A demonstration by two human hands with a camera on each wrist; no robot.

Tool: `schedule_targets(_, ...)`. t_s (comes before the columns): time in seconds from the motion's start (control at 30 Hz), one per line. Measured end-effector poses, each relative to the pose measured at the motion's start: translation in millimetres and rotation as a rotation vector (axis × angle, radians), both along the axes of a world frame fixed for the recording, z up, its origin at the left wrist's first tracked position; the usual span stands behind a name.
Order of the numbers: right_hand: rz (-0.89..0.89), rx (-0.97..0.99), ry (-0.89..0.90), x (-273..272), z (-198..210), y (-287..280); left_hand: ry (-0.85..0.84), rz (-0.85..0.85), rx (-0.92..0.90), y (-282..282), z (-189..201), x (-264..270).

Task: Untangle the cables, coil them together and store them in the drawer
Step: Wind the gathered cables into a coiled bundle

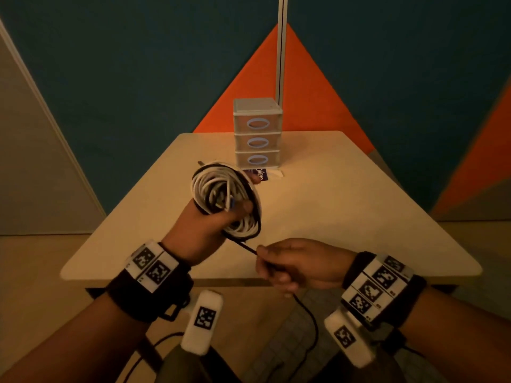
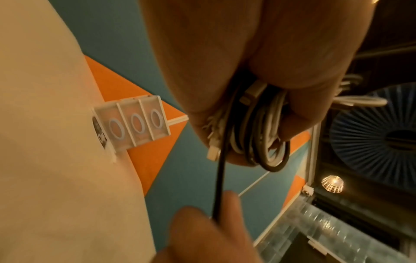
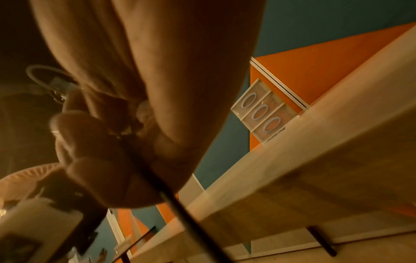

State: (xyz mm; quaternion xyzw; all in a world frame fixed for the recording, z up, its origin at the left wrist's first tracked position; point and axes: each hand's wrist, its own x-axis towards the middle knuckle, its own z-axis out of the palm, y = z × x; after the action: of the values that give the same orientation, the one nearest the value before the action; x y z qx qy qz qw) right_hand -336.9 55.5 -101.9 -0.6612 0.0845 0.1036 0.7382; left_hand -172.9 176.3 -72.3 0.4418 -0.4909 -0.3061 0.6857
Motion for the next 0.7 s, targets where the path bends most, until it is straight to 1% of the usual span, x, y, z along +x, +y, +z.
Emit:
schedule_targets(0.07, -0.023, 0.008, 0.016, -1, 2, -2, -0.037, -0.040, 0.013, 2, 0, 5)
schedule_targets(0.13, 0.003, -0.121, 0.041, -2, 4, -5, -0.059, -0.094, 0.014, 4, -2, 7)
schedule_targets(0.2, 0.027, -0.271, 0.074, -6, 1, -8, -0.025, -0.164, 0.027, 7, -2, 12)
schedule_targets(0.27, 0.006, -0.327, 0.090, -11, -3, -14, 0.031, -0.198, 0.066, 12, 1, 20)
schedule_targets(0.37, -0.037, -0.371, 0.109, -21, -4, -24, 0.062, -0.179, 0.092, 18, 2, 30)
schedule_targets(0.47, -0.074, -0.404, 0.127, -25, -2, -29, 0.021, -0.115, 0.156, 20, -1, 41)
schedule_targets(0.5, -0.098, -0.401, 0.138, -24, -2, -31, -0.035, -0.073, 0.202, 21, -2, 44)
schedule_targets(0.6, -0.133, -0.379, 0.171, -20, 2, -31, -0.330, 0.072, 0.354, 25, -4, 48)
schedule_targets(0.7, -0.134, -0.330, 0.192, -17, 7, -29, -0.575, 0.064, 0.396, 28, 3, 37)
